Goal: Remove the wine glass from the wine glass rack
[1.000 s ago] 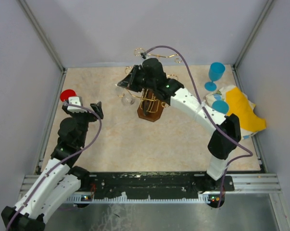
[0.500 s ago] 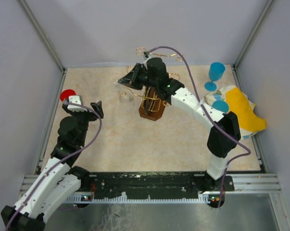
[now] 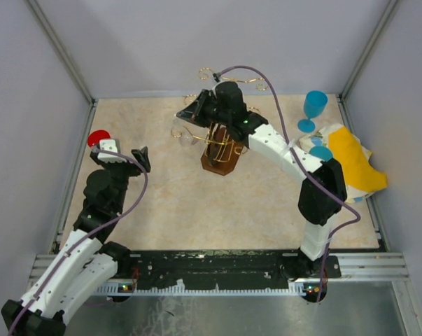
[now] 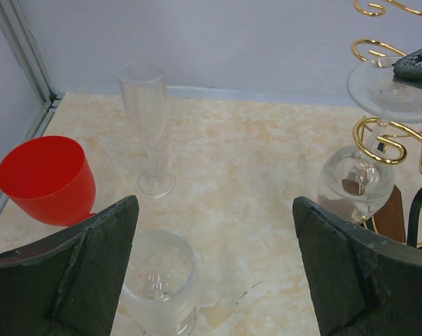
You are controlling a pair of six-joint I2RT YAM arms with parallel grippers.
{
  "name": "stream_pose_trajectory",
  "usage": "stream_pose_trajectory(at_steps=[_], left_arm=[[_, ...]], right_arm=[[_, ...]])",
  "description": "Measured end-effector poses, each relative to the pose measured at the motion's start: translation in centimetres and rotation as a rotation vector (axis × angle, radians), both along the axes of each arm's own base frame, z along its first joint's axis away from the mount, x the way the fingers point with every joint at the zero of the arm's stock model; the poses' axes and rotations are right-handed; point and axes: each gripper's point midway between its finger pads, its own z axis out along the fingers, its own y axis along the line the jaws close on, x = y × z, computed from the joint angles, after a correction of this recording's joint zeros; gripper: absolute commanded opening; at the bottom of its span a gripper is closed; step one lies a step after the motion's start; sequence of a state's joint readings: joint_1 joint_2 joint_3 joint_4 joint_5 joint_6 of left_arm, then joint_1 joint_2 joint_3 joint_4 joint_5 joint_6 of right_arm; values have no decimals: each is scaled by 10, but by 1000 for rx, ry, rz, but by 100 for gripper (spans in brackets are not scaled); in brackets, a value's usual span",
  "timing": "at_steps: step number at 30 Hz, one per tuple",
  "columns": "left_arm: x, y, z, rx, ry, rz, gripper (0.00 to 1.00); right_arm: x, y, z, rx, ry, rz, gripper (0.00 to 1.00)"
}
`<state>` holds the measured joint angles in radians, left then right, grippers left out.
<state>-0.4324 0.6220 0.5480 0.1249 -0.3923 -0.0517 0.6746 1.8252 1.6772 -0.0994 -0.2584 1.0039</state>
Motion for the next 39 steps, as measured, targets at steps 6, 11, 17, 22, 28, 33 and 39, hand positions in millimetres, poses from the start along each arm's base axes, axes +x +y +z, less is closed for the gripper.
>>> stream_pose_trajectory(at_steps=[6,11,17,22,28,33,39], left_arm=[[0,0,0,-1,0,0,97],[0,-1,0,-13,11,-1,97],[4,-6,18,-61,77,-4,97],[3,-15,34,-106,108,-36,97],[-2,-18,27,-120,142,-56,97],[-5,-20,19,-125,180,-68,97],[-9,-27,32,-156,232,-96,97]], right_arm=[[-7,-21,11,2,2,-16,0],[-39,-40,39,39,-8,24,0],[-63,-57,44,44,14,74,0],[-86,-63,50,50,32,138,0],[-104,-69,65,90,-16,181,0],[-112,-66,55,88,-7,212,0],[-151,-60,35,-24,-24,298,0]])
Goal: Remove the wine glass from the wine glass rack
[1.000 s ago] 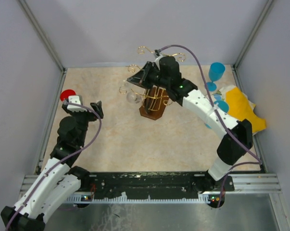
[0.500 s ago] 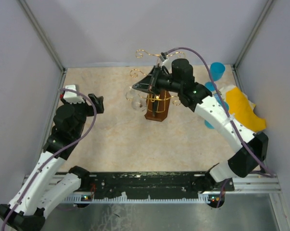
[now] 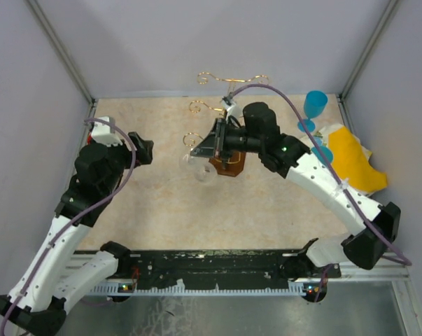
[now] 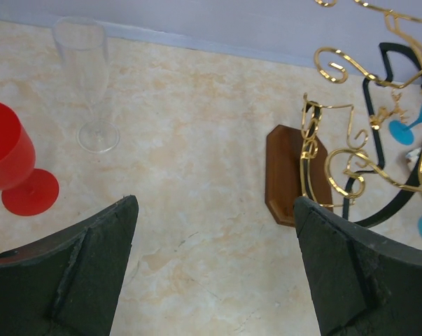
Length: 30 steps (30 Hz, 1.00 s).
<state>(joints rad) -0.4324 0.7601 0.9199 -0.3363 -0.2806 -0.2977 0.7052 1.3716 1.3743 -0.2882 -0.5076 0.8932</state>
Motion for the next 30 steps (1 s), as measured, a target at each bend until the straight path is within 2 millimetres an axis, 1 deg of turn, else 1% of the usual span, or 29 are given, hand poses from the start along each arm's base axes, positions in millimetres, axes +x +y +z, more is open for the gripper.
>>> stream_pose_trajectory(at_steps=[2,3,5,8,11,13,15,16,18,20,21,23,25,28,30], left_arm=[[-1,-4,10,-17,19,-13,97],[-3,-6,16,-26,31,-23,97],[-7,-10,24,-51,56,-43,97],[-15,-15,29,-78,99,-70,97],[-24,-17,25,-91,145,-88,97],[-28,-19,23,-97,179,-101,96],[-30,-22,25,-101,203,-114,96],[-29,-24,26,-103,212,-118,96],[-29,-25,27,-98,230,-120,97],[-30,-24,27,-93,240,-118,97],[-31,-23,27,-91,243,-116,98],[-34,-20,30,-88,243,-107,98],[-36,-18,34,-87,237,-101,98],[-37,-15,41,-84,222,-94,98],[-38,-13,43,-80,215,-91,99]], right_arm=[[-25,1,-3,-47,-38,46,0],[-41,1,-3,-74,-69,75,0],[-67,-1,-4,-121,-127,121,0],[-102,-6,-4,-216,-242,173,0],[-123,-10,-7,-330,-368,188,0],[-130,-13,-20,-453,-452,187,0],[-133,-16,-45,-631,-535,180,0],[-130,-17,-57,-707,-564,174,0],[-122,-22,-92,-920,-634,153,0],[-110,-32,-130,-1147,-702,126,0],[-103,-41,-150,-1273,-738,115,0],[-92,-58,-176,-1453,-792,94,0],[-83,-70,-186,-1565,-836,66,0],[-70,-77,-184,-1657,-902,-25,0],[-64,-81,-186,-1724,-938,-87,0]])
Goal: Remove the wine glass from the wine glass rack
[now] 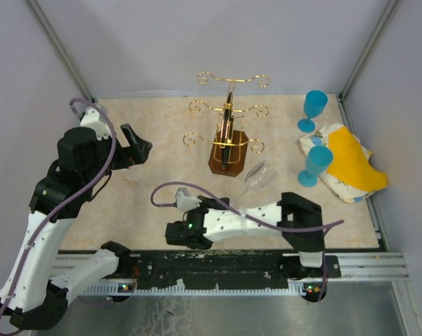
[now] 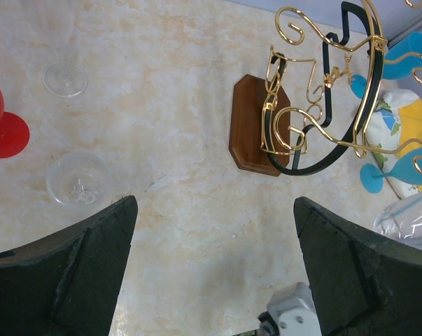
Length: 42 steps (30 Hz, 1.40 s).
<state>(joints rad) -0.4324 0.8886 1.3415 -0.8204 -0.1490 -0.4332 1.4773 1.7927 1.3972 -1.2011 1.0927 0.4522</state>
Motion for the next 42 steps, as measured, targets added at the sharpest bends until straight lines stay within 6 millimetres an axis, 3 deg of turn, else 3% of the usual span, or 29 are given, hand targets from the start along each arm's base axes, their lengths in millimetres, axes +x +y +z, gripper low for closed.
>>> stream_pose_trajectory(at_steps=[8,14,21,28,34,42], left_arm=[[0,2,0,14,-4,3,99],[1,2,0,17,-2,1,99],[4,-7,-3,25,8,-44,99],[2,-38,15,36,-81,-263,100],[-18,-76,22,21,-132,-552,100],[-52,-104,1,-12,-127,-840,100]], right_arm=[[5,-16,-45,-170,-115,-77,0],[5,-28,-51,-176,-137,-93,0],[-5,-22,-41,-156,-198,-46,0],[-54,11,-19,-105,-221,171,0],[-85,32,-4,-116,-246,299,0],[-100,47,9,-172,-261,379,0]])
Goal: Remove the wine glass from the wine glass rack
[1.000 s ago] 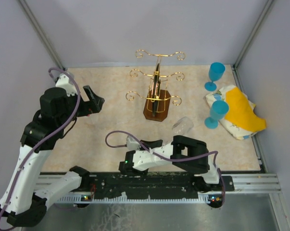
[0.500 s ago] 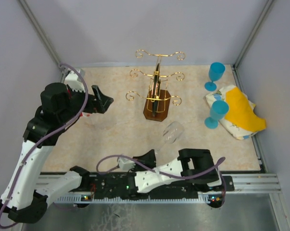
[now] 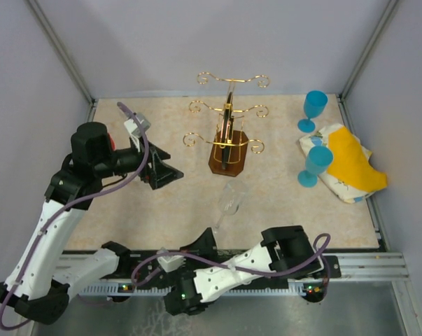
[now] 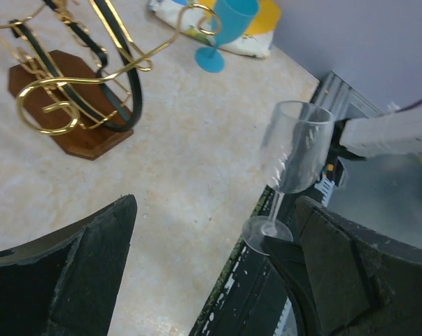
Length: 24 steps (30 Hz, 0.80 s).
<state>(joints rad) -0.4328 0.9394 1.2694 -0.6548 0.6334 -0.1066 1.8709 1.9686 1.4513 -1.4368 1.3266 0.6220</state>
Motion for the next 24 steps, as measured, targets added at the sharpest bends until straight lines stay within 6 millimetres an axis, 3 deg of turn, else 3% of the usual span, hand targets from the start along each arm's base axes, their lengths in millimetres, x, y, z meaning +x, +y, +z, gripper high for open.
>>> stream_pose_trajectory(at_steps=[10,18,24], left_arm=[[-53,-20,-3,-79,-14,-306,100],[-55,-24,-20,-57,-16,-336,100],[-48,-25,-35,-26,-30,-320,100]], right_arm=[[-1,25,-13,-58,88,133,0],[23,50,-11,-51,96,143,0],[31,60,-7,-58,85,158,0]])
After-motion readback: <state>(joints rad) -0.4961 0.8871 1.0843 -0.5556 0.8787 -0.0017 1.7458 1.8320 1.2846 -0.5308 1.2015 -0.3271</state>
